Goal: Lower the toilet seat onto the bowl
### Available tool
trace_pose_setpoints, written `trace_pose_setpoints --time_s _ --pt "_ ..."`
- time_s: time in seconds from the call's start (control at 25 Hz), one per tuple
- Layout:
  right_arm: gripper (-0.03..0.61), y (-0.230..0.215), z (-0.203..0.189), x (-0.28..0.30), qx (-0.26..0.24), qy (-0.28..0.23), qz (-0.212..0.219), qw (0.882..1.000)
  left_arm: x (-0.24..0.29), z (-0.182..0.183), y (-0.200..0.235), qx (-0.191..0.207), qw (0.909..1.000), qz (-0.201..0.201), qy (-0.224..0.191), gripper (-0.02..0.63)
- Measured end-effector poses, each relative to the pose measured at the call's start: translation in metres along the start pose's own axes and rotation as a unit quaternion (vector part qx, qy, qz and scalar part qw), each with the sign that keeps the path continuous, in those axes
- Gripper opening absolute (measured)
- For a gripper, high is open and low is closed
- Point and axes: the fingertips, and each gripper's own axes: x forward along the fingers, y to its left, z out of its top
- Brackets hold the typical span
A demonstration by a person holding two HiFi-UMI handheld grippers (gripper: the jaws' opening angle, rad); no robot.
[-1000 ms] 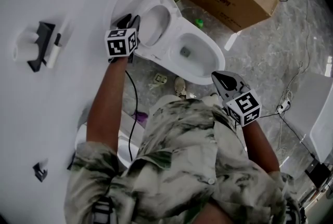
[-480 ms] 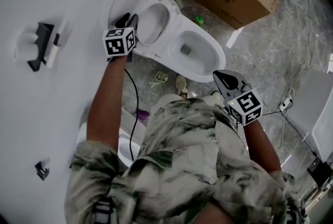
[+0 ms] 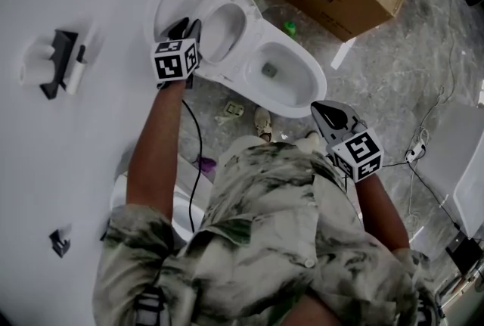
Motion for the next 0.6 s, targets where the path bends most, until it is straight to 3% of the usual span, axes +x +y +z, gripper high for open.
trace_pose_setpoints --time_s 0.6 --pt "0.023 -0.015 -0.014 -0.019 -0.002 -0.002 0.009 1.0 -0.007 -0.003 -0.031 0.007 1.0 0.007 -0.002 0.128"
